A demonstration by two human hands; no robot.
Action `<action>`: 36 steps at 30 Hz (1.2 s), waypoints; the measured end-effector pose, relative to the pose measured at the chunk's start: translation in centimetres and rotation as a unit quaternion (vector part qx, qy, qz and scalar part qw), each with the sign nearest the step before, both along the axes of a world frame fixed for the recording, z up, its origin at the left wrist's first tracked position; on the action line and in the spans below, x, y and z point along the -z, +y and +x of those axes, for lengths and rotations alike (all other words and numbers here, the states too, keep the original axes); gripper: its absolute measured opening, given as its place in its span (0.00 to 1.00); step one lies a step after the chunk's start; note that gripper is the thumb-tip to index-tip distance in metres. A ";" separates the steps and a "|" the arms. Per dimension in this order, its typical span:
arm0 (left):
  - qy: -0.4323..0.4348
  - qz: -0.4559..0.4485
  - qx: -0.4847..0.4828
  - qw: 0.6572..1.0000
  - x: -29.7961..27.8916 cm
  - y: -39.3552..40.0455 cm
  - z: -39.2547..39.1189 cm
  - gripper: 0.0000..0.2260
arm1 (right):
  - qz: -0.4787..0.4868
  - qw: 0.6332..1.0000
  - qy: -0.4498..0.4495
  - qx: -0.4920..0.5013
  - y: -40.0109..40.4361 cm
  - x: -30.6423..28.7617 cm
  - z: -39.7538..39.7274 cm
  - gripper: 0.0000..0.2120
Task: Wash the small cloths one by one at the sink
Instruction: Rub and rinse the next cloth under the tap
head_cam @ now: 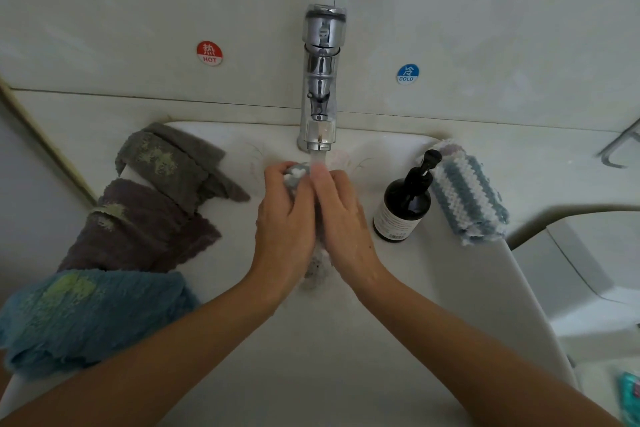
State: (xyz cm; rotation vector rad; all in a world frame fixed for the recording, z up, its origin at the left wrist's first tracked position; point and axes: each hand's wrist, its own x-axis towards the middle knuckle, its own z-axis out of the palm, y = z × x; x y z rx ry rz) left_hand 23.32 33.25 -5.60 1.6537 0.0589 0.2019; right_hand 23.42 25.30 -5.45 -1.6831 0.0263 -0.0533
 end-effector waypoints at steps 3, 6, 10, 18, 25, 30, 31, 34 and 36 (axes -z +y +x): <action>-0.008 0.023 -0.009 1.000 0.4 -0.2 0.2 0.11 | -0.012 1.000 0.006 0.011 0.3 0.3 0.3 0.24; 0.013 0.034 -0.031 0.999 0.7 -0.3 0.4 0.17 | -0.003 1.000 0.003 0.022 0.6 0.6 0.4 0.24; 0.033 0.042 -0.039 0.998 0.4 -0.4 0.6 0.18 | -0.003 0.999 0.002 0.043 0.6 0.5 0.6 0.20; 0.044 0.006 0.009 0.999 0.0 0.0 1.0 0.09 | -0.001 0.996 -0.050 0.069 0.0 0.3 0.7 0.15; 0.131 0.019 0.110 0.985 -0.6 1.1 1.1 0.28 | -0.071 0.986 -0.127 0.083 -0.8 -0.4 0.5 0.06; 0.175 -0.043 0.094 0.979 -1.6 1.0 1.0 0.29 | -0.089 0.984 -0.140 0.060 -1.3 -0.4 0.7 0.13; 0.175 -0.052 0.089 0.979 -1.7 1.1 1.0 0.28 | -0.090 0.984 -0.145 0.053 -1.3 -0.4 0.7 0.12; 0.178 -0.074 0.082 0.978 -1.7 1.3 1.1 0.26 | -0.091 0.985 -0.147 0.028 -1.3 0.2 0.8 0.11; 0.170 -0.080 0.076 0.979 -1.7 1.3 1.1 0.20 | -0.098 0.984 -0.149 0.020 -1.3 0.3 0.7 0.13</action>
